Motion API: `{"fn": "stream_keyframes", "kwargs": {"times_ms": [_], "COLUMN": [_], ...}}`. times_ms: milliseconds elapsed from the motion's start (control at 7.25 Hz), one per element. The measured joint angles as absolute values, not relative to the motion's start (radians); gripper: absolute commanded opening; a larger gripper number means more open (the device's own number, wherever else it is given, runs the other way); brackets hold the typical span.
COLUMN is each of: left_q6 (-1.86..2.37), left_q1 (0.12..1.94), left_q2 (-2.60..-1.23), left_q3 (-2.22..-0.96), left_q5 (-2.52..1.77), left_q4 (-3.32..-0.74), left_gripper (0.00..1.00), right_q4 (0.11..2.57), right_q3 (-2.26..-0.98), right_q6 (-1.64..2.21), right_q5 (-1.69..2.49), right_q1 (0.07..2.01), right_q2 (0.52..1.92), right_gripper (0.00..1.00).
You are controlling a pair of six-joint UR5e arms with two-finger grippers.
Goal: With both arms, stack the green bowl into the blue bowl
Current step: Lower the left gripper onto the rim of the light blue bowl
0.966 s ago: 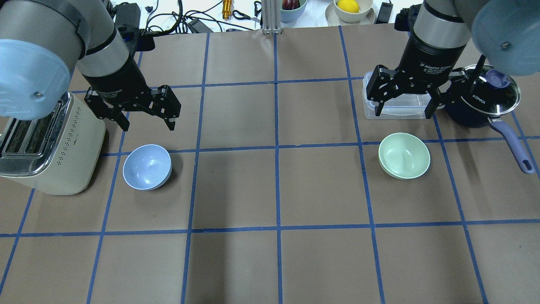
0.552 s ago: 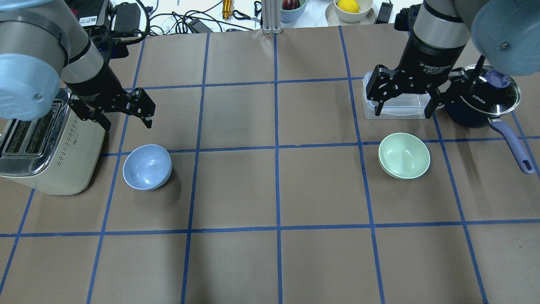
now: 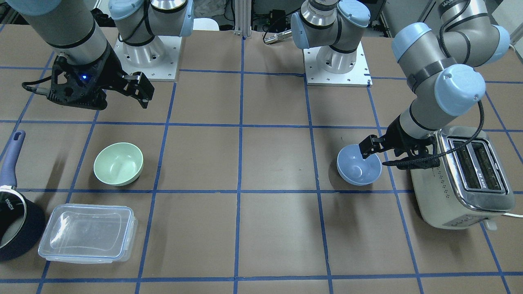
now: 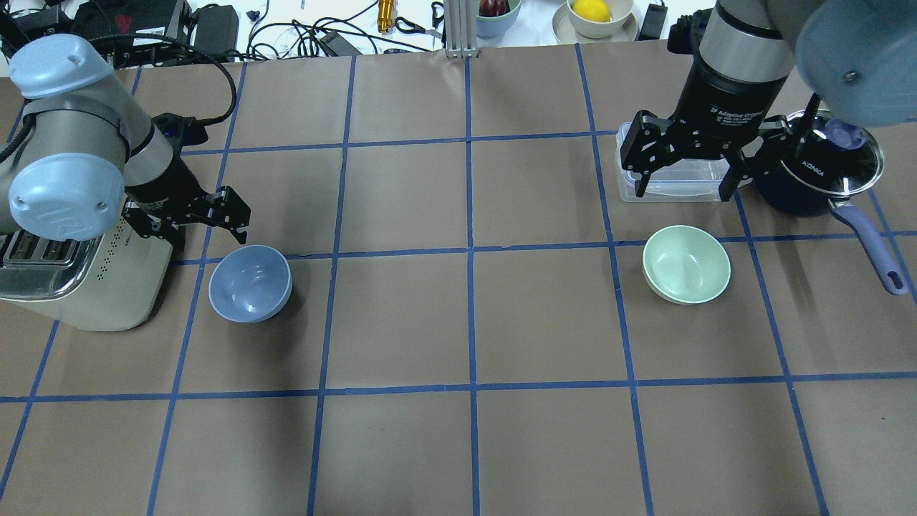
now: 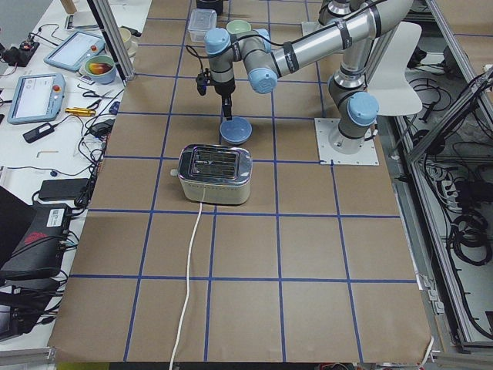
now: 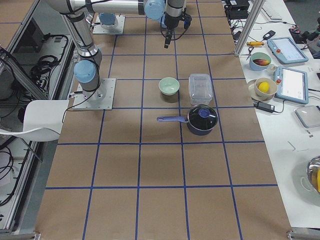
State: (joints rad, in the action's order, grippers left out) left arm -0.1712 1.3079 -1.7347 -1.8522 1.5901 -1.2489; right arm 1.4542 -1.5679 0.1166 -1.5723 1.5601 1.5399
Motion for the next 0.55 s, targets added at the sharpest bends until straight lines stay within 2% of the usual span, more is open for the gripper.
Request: {"fn": "stream_keyframes", "kwargs": {"times_ms": [552], "left_q6": [-0.215], "left_q1": [1.268], "left_q2": [-1.835], "left_q3": [-1.867], "left_q5": [1.621], "left_q4": [-1.219], "left_gripper": [0.95], "right_q4": [1.456], "right_q3": [-1.568], "right_q6": [0.117], "right_q5": [-1.572], "right_q1": [1.560], "right_q2": [1.537], "right_gripper": [1.00]}}
